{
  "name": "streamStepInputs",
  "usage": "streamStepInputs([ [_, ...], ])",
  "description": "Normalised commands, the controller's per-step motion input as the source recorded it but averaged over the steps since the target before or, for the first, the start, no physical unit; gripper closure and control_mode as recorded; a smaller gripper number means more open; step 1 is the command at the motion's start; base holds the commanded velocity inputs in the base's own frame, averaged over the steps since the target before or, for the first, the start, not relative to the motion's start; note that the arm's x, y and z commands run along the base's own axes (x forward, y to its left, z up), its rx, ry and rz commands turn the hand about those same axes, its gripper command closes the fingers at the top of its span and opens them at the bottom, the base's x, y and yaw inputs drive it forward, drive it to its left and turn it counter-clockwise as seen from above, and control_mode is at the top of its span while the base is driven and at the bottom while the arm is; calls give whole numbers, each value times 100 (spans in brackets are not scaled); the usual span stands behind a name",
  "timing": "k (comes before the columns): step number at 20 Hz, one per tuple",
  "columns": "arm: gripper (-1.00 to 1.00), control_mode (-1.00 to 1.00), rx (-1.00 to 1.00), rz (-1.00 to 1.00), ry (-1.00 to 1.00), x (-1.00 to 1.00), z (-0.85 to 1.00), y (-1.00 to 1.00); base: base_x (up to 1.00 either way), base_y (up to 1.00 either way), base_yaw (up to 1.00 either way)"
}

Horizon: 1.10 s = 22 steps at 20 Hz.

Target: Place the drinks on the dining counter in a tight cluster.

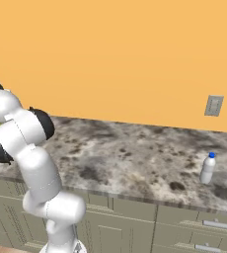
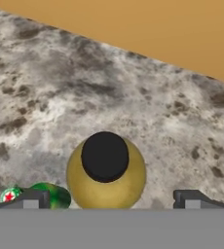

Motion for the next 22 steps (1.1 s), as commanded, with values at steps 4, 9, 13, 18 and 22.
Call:
streamStepInputs([
  [4, -100, -100, 7, 0, 0, 7, -14, 8, 0, 0, 0],
  [9, -100, -100, 1, -1, 0, 15, -14, 2, 0, 0, 0],
  [13, -100, -100, 1, 0, 0, 23, -9, 3, 0, 0, 0],
  [18, -100, -100, 3, -1, 1, 5, -9, 16, 0, 0, 0],
  [22, -100, -100, 1, -1, 1, 8, -14, 12, 0, 0, 0],
])
